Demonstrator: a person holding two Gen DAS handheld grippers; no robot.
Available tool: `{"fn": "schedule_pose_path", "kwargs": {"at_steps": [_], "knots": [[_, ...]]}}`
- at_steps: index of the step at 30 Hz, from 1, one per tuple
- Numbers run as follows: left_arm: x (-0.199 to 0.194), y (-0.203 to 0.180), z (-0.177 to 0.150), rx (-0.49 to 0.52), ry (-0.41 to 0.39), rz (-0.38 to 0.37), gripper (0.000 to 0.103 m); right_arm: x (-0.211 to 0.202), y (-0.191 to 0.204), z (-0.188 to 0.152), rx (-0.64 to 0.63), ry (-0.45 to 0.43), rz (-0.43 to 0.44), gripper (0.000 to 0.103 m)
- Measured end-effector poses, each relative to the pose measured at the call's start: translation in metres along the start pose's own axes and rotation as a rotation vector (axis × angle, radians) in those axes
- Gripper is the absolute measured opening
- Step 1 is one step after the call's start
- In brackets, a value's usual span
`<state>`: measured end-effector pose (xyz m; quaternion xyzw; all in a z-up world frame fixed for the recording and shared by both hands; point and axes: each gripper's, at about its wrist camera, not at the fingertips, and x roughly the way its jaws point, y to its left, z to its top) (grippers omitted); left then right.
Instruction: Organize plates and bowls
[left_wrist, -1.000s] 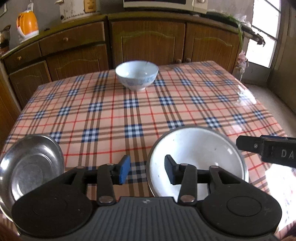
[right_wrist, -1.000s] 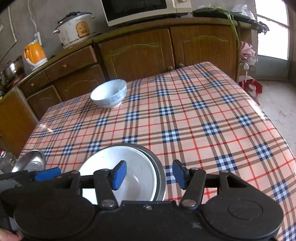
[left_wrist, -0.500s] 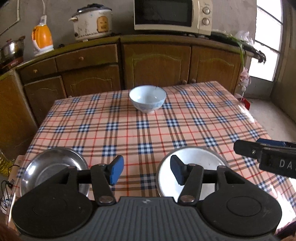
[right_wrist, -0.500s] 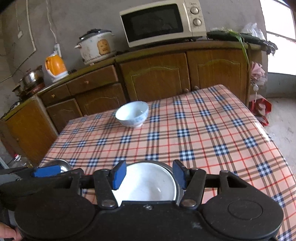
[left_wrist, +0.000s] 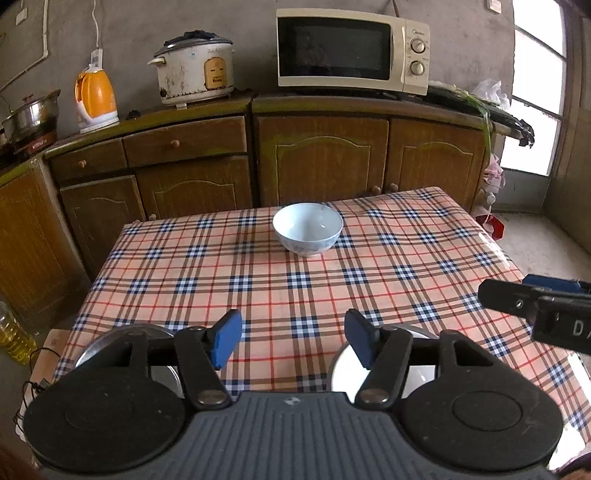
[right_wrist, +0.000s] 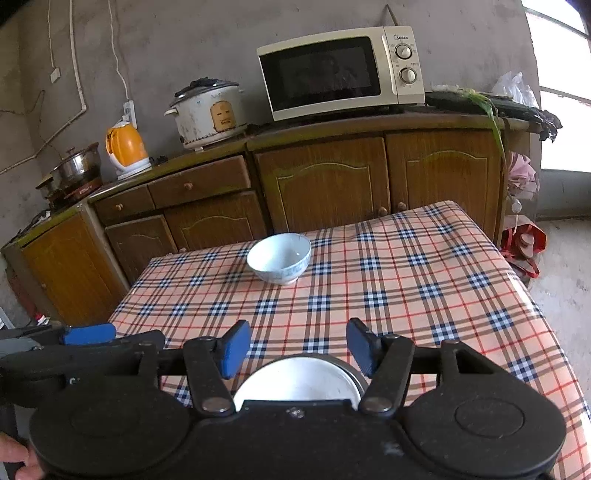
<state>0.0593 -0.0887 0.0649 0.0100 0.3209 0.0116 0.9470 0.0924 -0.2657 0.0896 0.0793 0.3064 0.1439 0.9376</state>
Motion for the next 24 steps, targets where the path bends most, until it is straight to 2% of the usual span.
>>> {"fn": "schedule_pose_path", "kwargs": {"at_steps": [10, 24], "knots": [[0.016, 0.008, 0.015, -0.004, 0.000, -0.009, 0.063, 0.029, 0.006, 0.019, -0.032, 0.023, -0.012, 0.071], [0.067, 0.014, 0.040, -0.002, 0.035, -0.013, 0.064, 0.090, 0.004, 0.054, -0.058, 0.053, -0.017, 0.071]]}}
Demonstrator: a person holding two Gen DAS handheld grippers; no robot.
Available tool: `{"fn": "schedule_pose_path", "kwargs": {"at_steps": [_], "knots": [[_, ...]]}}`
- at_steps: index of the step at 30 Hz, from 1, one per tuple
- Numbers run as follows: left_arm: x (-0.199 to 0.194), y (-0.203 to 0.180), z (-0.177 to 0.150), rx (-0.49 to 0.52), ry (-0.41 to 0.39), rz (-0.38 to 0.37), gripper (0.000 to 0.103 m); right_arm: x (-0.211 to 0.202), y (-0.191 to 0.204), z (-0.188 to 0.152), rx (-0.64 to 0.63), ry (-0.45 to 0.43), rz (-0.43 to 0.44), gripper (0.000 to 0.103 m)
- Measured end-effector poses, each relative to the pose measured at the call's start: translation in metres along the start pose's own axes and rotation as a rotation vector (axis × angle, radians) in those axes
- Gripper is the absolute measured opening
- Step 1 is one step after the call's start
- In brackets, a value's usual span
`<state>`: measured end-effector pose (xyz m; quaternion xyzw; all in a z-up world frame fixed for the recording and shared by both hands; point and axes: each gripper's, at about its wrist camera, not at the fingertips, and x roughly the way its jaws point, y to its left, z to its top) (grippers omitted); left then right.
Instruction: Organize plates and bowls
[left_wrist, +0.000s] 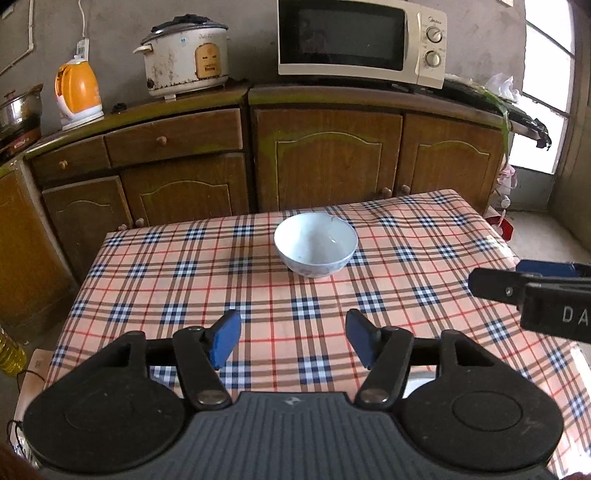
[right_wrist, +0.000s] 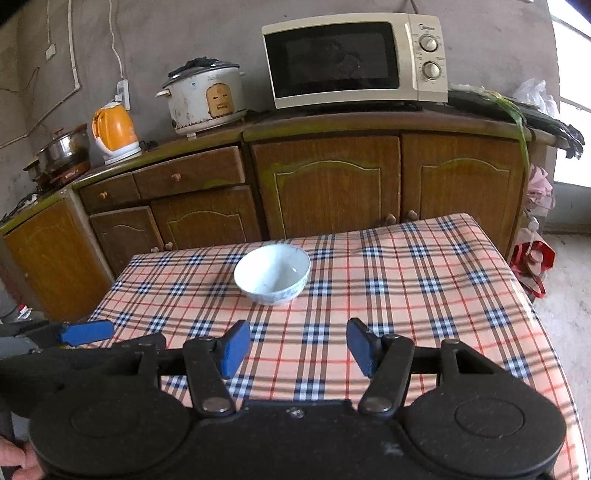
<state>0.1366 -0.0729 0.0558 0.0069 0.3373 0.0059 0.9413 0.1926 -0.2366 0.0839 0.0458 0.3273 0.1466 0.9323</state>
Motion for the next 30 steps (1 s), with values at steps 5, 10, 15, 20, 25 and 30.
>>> {"fn": "schedule_pose_path", "kwargs": {"at_steps": [5, 10, 15, 20, 25, 30], "knots": [[0.018, 0.002, 0.008, 0.000, 0.011, 0.006, 0.064, 0.022, -0.001, 0.012, -0.006, 0.007, 0.004, 0.071], [0.036, 0.002, 0.016, 0.007, 0.023, 0.011, 0.064, 0.044, -0.004, 0.022, -0.008, 0.012, 0.012, 0.071], [0.057, 0.004, 0.027, 0.006, 0.030, 0.020, 0.064, 0.068, -0.013, 0.034, 0.007, 0.017, 0.011, 0.071], [0.088, 0.007, 0.037, -0.002, 0.041, 0.044, 0.064, 0.101, -0.024, 0.044, 0.014, 0.034, 0.003, 0.071], [0.125, 0.012, 0.047, 0.002, 0.064, 0.071, 0.064, 0.145, -0.030, 0.050, 0.041, 0.080, 0.014, 0.071], [0.163, 0.021, 0.056, -0.003, 0.080, 0.079, 0.064, 0.191, -0.034, 0.050, 0.079, 0.120, 0.004, 0.071]]}}
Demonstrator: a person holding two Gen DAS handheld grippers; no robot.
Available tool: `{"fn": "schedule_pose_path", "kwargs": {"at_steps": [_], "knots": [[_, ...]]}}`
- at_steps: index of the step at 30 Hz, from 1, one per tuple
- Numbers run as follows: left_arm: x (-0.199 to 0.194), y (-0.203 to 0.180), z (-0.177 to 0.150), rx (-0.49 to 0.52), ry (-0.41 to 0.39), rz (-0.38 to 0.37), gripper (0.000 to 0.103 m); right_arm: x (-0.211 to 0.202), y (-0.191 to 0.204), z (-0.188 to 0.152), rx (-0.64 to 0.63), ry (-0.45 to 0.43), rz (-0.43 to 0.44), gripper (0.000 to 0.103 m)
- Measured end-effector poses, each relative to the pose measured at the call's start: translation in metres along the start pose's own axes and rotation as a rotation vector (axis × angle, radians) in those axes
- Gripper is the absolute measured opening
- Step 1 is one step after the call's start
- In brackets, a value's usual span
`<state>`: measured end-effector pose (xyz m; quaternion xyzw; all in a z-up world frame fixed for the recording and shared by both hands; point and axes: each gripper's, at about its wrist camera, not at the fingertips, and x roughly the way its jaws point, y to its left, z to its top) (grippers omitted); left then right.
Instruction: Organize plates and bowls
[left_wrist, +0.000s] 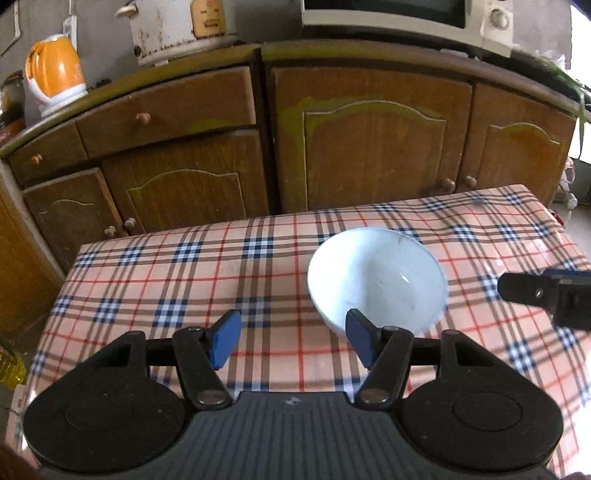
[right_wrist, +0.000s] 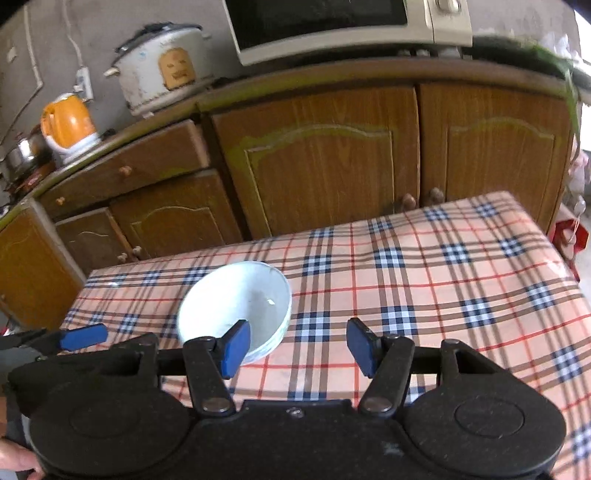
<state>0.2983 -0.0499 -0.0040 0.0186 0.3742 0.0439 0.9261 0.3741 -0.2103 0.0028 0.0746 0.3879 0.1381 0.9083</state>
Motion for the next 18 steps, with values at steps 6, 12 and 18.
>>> {"fn": "schedule_pose_path", "kwargs": {"at_steps": [6, 12, 18], "knots": [[0.043, 0.001, 0.008, -0.004, 0.026, -0.019, 0.064, 0.054, -0.002, 0.004, 0.022, 0.063, 0.013, 0.071], [0.076, 0.000, 0.009, 0.008, 0.042, -0.049, 0.061, 0.099, -0.002, 0.003, 0.056, 0.108, 0.009, 0.071], [0.098, 0.002, 0.012, 0.007, 0.048, -0.071, 0.052, 0.126, 0.000, 0.000, 0.070, 0.136, 0.009, 0.069]]}}
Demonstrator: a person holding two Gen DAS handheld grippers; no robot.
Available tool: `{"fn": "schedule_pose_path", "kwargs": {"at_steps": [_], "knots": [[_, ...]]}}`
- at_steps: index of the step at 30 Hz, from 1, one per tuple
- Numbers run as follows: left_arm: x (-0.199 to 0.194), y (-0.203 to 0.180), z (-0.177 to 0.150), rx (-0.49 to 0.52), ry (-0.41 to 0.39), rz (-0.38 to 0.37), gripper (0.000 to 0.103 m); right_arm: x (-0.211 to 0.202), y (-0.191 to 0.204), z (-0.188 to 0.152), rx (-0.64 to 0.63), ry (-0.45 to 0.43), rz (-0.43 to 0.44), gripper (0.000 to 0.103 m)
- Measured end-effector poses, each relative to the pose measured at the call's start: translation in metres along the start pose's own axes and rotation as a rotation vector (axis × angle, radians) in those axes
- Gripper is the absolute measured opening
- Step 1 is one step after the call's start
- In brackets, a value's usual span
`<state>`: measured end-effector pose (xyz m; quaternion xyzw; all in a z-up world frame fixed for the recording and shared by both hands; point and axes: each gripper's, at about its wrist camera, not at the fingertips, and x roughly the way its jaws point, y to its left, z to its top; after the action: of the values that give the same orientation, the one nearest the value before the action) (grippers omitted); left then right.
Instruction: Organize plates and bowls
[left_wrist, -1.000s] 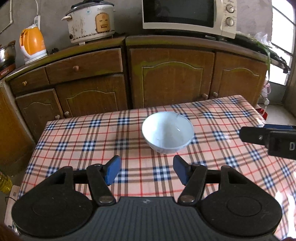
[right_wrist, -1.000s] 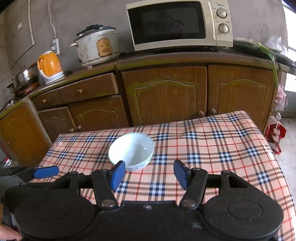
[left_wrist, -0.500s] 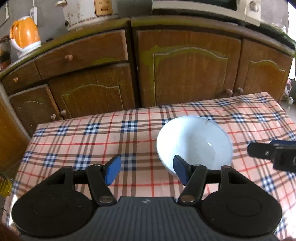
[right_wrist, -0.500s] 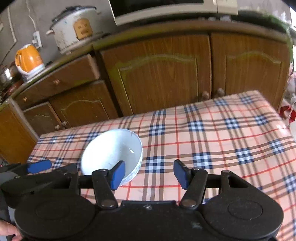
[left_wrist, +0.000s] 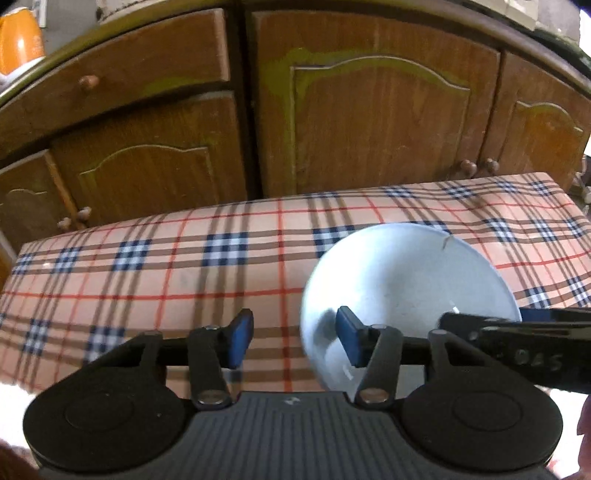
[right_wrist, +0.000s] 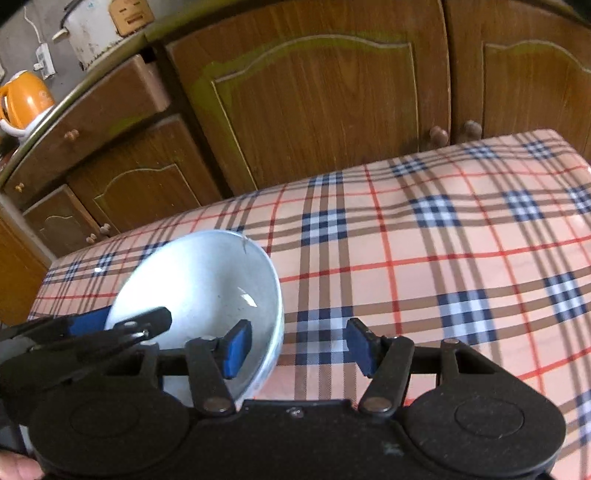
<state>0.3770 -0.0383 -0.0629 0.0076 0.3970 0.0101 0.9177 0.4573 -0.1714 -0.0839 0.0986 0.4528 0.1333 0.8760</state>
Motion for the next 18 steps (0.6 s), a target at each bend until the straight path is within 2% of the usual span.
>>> {"fn": "schedule_pose_path", "kwargs": {"at_steps": [2, 4, 5, 6, 10, 15, 18], "knots": [[0.001, -0.002, 0.001, 0.009, -0.014, -0.011, 0.048, 0.005, -0.001, -0.001, 0.024, -0.005, 0.022, 0.067], [0.004, -0.002, 0.001, -0.005, -0.018, -0.050, 0.041, 0.006, -0.001, 0.000, 0.051, -0.013, 0.067, 0.051], [0.004, -0.002, 0.000, -0.012, -0.016, -0.078, 0.035, 0.005, -0.001, 0.000, 0.065, -0.009, 0.100, 0.031], [0.005, -0.002, -0.001, -0.013, -0.014, -0.099, 0.033, 0.005, 0.000, 0.000, 0.072, -0.007, 0.110, 0.027], [0.000, 0.000, -0.006, -0.040, -0.020, -0.112, 0.028, 0.001, 0.000, -0.004, 0.108, -0.021, 0.099, 0.026], [-0.014, 0.000, -0.014, -0.051, -0.001, -0.124, 0.025, -0.011, 0.003, -0.011, 0.075, -0.020, 0.076, 0.026], [-0.027, -0.005, -0.017, -0.040, -0.017, -0.126, 0.024, -0.025, 0.002, -0.014, 0.081, -0.030, 0.080, 0.026]]}}
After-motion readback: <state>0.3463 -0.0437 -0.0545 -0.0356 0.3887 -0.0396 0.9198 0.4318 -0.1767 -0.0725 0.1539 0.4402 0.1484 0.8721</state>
